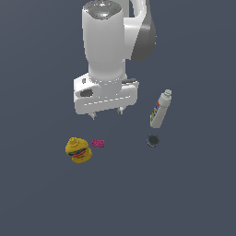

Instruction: Pick up a designated object from a clutter of objects.

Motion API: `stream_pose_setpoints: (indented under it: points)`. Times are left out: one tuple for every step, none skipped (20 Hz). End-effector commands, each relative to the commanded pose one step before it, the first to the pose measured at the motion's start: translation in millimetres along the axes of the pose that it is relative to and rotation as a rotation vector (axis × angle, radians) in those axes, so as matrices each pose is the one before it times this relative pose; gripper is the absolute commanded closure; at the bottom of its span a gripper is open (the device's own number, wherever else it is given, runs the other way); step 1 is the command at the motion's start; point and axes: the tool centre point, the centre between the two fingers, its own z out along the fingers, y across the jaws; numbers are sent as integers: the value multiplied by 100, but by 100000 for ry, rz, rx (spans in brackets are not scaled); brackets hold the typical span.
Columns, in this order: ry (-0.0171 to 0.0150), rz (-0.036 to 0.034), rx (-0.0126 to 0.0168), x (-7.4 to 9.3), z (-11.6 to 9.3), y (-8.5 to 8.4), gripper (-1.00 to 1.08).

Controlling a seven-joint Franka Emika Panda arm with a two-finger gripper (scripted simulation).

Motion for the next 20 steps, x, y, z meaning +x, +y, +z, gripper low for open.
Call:
stream_pose_setpoints:
  points:
    - [-519,-6355,-396,-38,1183,519,-92]
    - [-203,-2505,-117,-33,470,194,-92]
    - [-200,-2508,-101,-40,470,188,-92]
    - [-196,-2511,-85,-48,470,184,-92]
    - [-192,-2516,-69,-54,471,177,-92]
    - [-186,-2517,-54,-62,471,172,-92]
    - [-180,-2522,-39,-67,471,166,-92]
    - [-173,-2525,-24,-74,471,159,-92]
    - [-165,-2527,-10,-80,471,153,-92]
    - [-157,-2530,4,-85,470,146,-92]
    - [-148,-2534,17,-90,470,139,-92]
    - [-138,-2535,29,-95,470,132,-92]
    - [-127,-2538,42,-99,469,125,-92]
    - [-116,-2540,53,-104,469,118,-92]
    - [-104,-2542,64,-107,468,110,-92]
    - [-92,-2544,74,-111,467,102,-92]
    - [-79,-2545,83,-114,467,95,-92]
    - [-66,-2546,92,-117,466,87,-92]
    - [-52,-2549,100,-119,465,79,-92]
    - [-38,-2550,108,-121,464,71,-92]
